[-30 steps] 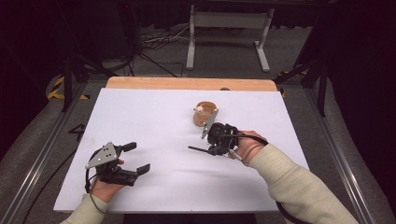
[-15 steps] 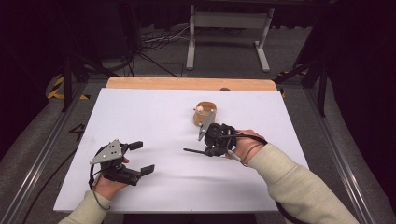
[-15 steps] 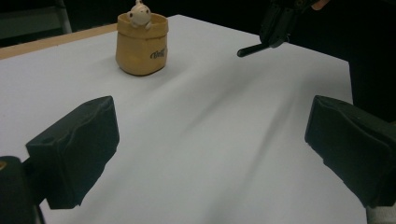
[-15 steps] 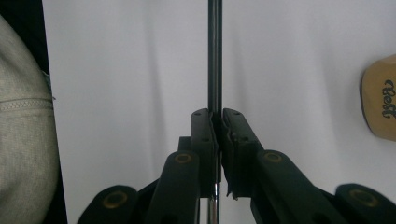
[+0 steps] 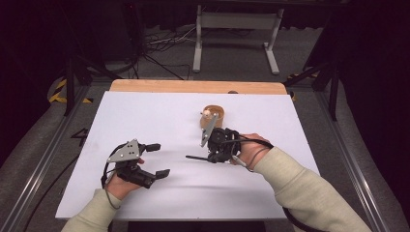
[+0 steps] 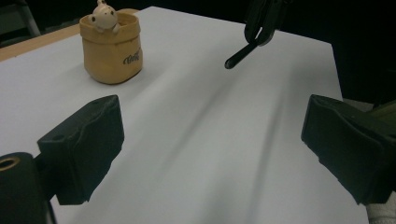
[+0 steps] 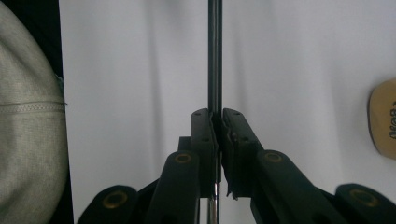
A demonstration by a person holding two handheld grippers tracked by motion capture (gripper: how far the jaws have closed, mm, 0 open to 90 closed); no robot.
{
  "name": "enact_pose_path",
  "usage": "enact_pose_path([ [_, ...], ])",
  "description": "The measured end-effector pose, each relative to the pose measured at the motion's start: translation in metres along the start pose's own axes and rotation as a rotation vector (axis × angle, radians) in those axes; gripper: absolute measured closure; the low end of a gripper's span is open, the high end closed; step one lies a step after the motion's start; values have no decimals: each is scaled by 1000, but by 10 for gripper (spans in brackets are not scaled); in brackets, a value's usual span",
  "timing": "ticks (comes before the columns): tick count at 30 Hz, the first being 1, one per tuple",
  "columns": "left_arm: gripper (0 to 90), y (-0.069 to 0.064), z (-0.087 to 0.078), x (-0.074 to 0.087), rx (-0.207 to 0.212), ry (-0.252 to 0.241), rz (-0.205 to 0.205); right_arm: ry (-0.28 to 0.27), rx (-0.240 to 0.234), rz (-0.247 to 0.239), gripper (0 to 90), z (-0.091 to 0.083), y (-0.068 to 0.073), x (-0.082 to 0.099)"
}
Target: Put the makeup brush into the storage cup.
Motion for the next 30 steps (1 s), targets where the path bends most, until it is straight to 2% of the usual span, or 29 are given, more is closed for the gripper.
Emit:
enact_pose_path([
  [3,68,0,2,-1,18,10,-3,-1,-8,-14,840,0,2,-3],
  [11,112,-5,8,-4,74,29,32,2,-18,-60,840,-1,4,-15],
  [16,135,-6,9,-5,83,36,41,3,-27,-76,840,0,6,-20],
  [21,175,-9,12,-5,94,70,71,5,-39,-83,840,1,8,-23],
  [30,216,-11,19,-7,136,119,93,-1,-57,-114,840,5,11,-28],
])
Point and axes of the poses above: each handheld gripper's, and its own axes: z roughly forward along the jaws, x roughly out of its underside, y roughly to its left, the point moved 2 cm from there along z, roughly forward along the jaws, and after that the axes turned 10 degrees about -z, right-handed, at the moved point
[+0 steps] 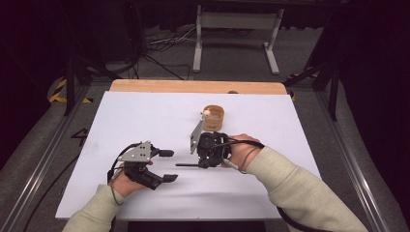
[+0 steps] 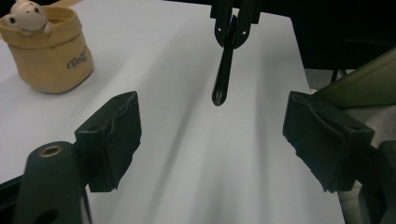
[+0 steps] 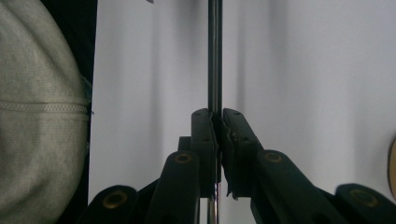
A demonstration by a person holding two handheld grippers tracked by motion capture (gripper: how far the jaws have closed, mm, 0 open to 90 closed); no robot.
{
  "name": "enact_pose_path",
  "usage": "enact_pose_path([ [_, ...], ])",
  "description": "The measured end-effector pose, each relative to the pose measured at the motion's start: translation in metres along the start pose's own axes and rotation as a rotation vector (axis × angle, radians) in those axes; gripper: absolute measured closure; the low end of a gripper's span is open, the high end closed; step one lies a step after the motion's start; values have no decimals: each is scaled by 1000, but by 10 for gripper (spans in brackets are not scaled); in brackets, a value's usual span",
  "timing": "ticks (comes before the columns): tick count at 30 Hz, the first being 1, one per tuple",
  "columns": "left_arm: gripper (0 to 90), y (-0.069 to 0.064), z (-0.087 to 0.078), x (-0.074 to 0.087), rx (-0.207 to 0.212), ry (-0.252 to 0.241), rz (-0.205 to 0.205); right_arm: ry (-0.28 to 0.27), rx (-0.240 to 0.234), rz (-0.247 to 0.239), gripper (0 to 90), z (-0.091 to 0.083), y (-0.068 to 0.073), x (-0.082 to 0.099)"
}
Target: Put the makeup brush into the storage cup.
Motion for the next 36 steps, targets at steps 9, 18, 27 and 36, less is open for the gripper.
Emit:
enact_pose_path([
  [9,327,-1,8,-4,31,72,27,16,-18,-6,840,4,2,-4],
  [18,500,-2,11,-10,23,141,77,6,-29,-18,840,9,2,-5],
  [27,596,-5,15,-12,22,200,106,23,-52,-17,840,14,3,-7],
  [36,758,-8,21,-13,23,252,133,31,-53,-23,840,16,3,-8],
])
Point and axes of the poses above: each handheld gripper's, and its own axes: z roughly forward along the jaws, x roughly out of its underside, y roughly to its left, the point moved 2 cm from there along z, roughly forward along the jaws, and after that the axes turned 10 degrees about -z, right-handed, at the moved point
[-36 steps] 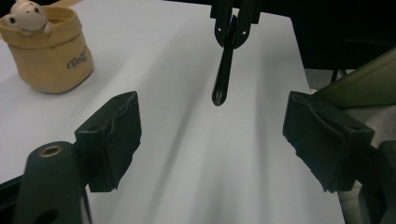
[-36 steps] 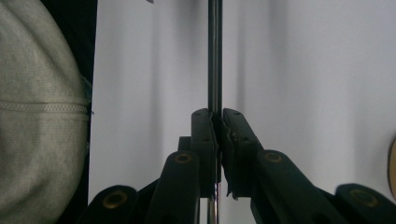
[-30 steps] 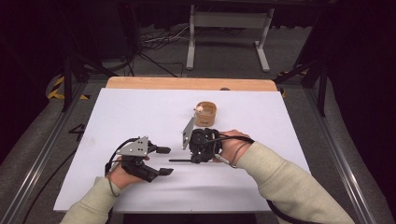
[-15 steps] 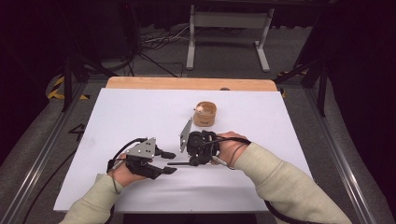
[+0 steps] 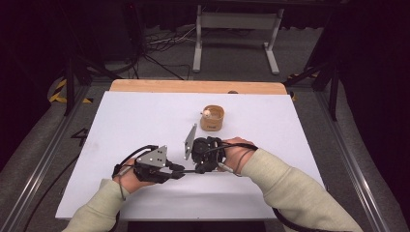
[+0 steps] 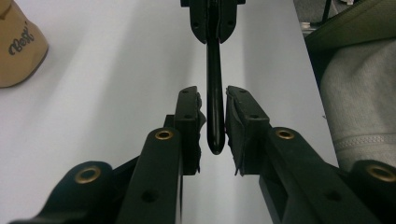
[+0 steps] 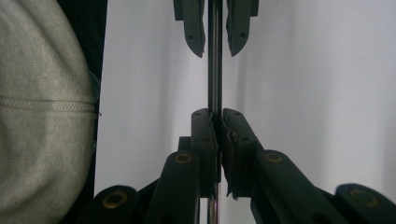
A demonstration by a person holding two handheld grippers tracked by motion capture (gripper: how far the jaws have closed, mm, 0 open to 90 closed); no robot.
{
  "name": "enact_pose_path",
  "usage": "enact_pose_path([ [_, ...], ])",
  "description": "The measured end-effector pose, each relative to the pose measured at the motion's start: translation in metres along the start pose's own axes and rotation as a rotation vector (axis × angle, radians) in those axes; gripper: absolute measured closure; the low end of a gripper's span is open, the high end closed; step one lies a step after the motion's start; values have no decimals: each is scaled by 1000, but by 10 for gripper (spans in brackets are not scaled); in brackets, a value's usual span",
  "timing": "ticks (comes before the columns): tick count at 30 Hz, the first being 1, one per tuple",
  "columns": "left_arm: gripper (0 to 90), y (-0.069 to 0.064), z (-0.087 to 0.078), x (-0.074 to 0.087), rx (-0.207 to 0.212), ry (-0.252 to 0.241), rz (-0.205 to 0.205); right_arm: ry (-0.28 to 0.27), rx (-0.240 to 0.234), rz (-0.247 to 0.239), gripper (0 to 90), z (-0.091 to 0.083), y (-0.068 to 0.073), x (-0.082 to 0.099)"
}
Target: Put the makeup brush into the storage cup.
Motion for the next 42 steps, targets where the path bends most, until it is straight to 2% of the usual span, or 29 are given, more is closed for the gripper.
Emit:
enact_pose_path([
  [4,818,-1,2,0,-5,20,7,-9,-2,2,840,1,0,1],
  [10,826,-2,4,1,4,41,23,4,-14,-2,840,3,1,1],
  [18,831,-3,4,2,-17,52,33,2,-18,1,840,4,1,1],
  [25,834,-3,2,1,-27,48,33,-51,-3,9,828,3,0,5],
  [26,834,-3,2,1,-33,49,30,-61,3,13,757,1,0,7],
  [27,834,-3,2,2,-33,48,28,-61,3,13,757,1,0,7],
  [31,834,-1,0,2,-38,34,26,-112,46,20,597,-2,0,13],
  [33,834,-1,-1,2,-40,25,26,-131,79,45,447,-4,0,17],
  [34,833,-1,-1,2,-40,21,26,-148,100,73,365,-5,-1,19],
  [35,833,-1,-1,2,-44,20,24,-174,108,98,322,-6,-2,22],
  [38,833,-1,-2,3,-40,14,22,-234,123,111,251,-9,-1,29],
  [42,833,-1,-2,3,-41,2,23,-324,144,134,205,-14,3,38],
])
Point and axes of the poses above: each handheld gripper's, and its own axes: z roughly forward along the jaws, x roughly out of its underside, y roughly to its left, the point moved 2 cm from there along z, roughly forward along the jaws, and after that the axes turned 10 degrees about -z, right-handed, at the moved point
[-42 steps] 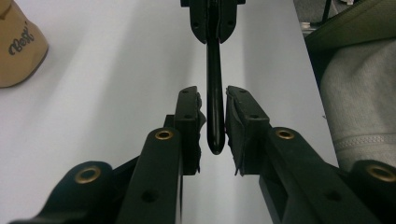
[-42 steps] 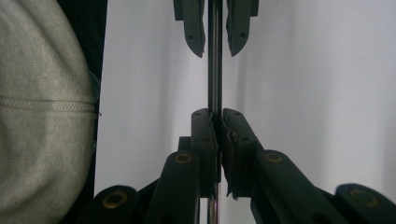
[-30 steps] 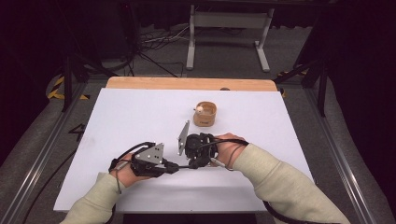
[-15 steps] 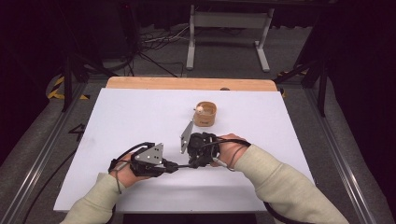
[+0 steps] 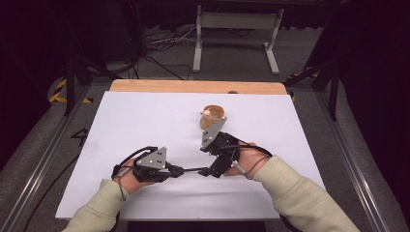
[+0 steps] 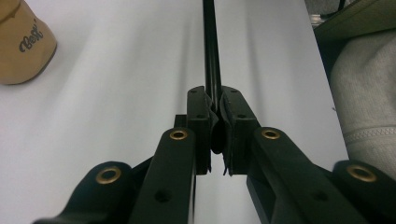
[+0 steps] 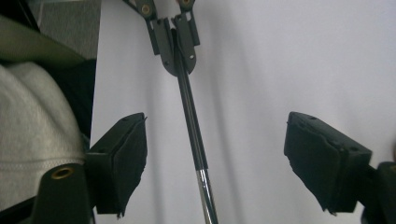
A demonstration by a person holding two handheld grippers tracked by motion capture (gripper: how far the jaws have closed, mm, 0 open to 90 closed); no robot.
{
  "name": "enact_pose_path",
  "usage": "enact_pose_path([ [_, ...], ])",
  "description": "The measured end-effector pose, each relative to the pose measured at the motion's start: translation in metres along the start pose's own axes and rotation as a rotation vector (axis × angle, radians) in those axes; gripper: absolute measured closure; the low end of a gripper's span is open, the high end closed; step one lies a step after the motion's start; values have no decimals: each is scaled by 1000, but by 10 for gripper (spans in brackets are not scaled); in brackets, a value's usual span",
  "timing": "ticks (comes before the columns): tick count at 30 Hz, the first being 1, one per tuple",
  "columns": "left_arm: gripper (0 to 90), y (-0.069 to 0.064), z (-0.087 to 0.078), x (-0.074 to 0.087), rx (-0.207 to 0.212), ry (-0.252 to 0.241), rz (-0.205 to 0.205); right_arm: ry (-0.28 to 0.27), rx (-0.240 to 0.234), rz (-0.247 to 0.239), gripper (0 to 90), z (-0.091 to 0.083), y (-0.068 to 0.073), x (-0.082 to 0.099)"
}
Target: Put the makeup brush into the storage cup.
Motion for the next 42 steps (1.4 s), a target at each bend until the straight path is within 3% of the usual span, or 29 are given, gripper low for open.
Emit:
enact_pose_path([
  [3,833,0,-1,0,1,-6,4,-42,17,-16,209,-9,3,8],
  [7,832,-1,-1,0,11,-16,2,-108,44,11,210,-14,4,20],
  [10,832,-1,-1,0,15,-23,5,-148,50,5,221,-16,6,29],
  [25,832,-1,-5,1,25,-73,6,-290,111,-51,319,-12,13,47],
  [32,831,0,-5,2,25,-81,8,-298,108,-53,433,-11,13,51],
  [37,832,-1,-5,1,28,-84,16,-270,96,-59,574,-11,13,53],
  [42,831,-1,-5,1,28,-87,15,-254,75,-62,648,-8,14,54],
])
Point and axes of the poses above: each handheld gripper's, and its own axes: z roughly forward along the jaws, x roughly out of its underside, y roughly to its left, the point moved 2 cm from there along z, roughly forward along the jaws, and after that the axes turned 10 degrees about -z, right-handed, at the moved point
